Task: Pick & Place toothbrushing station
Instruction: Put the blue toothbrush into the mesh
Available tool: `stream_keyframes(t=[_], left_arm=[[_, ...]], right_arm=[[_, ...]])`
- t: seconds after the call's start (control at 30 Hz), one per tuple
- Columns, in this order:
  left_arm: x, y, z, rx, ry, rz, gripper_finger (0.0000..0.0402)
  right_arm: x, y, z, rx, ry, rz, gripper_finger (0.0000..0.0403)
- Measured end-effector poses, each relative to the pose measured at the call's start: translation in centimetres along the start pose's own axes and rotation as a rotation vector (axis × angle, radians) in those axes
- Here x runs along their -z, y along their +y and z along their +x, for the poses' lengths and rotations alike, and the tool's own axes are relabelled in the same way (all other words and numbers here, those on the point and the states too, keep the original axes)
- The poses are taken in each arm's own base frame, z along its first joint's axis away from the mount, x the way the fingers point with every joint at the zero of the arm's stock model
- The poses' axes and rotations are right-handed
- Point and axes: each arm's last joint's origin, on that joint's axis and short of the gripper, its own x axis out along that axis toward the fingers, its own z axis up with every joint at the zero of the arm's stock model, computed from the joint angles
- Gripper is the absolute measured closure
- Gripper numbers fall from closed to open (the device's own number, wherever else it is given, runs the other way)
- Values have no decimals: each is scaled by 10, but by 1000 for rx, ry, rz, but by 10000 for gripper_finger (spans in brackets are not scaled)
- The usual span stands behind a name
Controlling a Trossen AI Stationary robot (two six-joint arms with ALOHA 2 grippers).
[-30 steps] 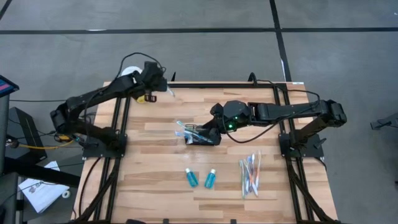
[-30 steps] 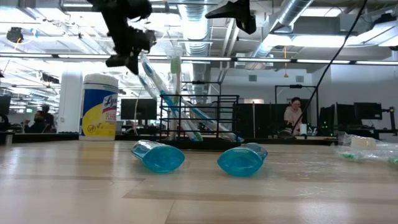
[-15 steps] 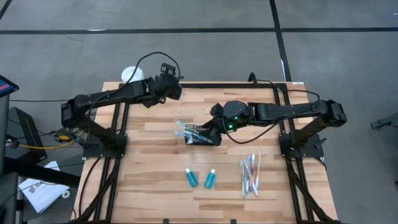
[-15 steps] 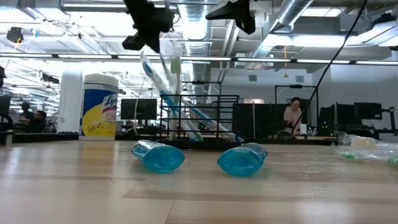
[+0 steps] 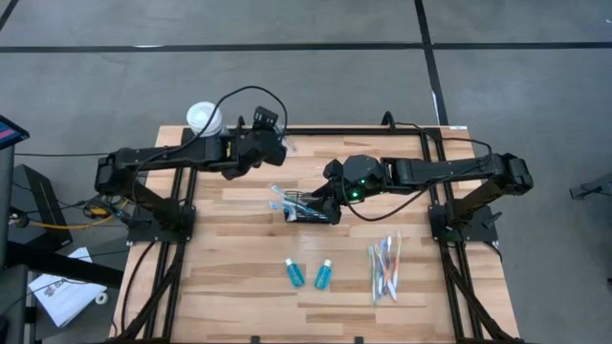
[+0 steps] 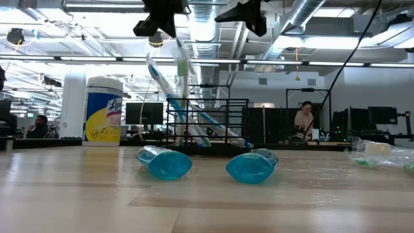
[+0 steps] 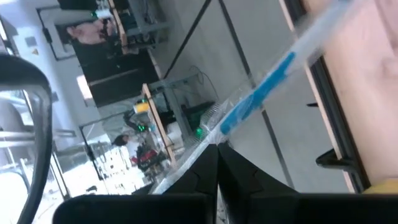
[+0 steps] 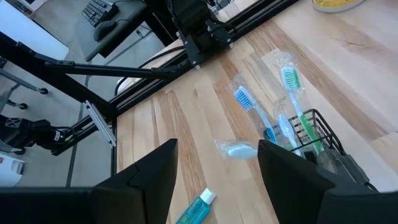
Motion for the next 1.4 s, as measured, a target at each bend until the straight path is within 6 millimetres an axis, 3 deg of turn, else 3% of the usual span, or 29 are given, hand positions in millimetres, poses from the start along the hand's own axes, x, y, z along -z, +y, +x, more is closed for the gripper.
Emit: stream_keyframes(t=[0.23, 0.67, 0.97, 1.27, 1.4], left_arm=[[-10, -6, -10, 8, -38, 24, 401], [-44, -44, -20, 139, -99, 143, 401], [-46, -61, -26, 256, -114, 140, 401], [-46, -63, -28, 293, -139, 106, 401], [-46, -75, -25, 319, -130, 142, 401]], right_arm=[[0, 0, 0, 2, 3, 1, 191], [2, -1, 0, 9, 18, 3, 191], [2, 0, 0, 8, 17, -1, 191], [2, 0, 0, 7, 16, -5, 191], [2, 0, 0, 7, 16, -5, 191]])
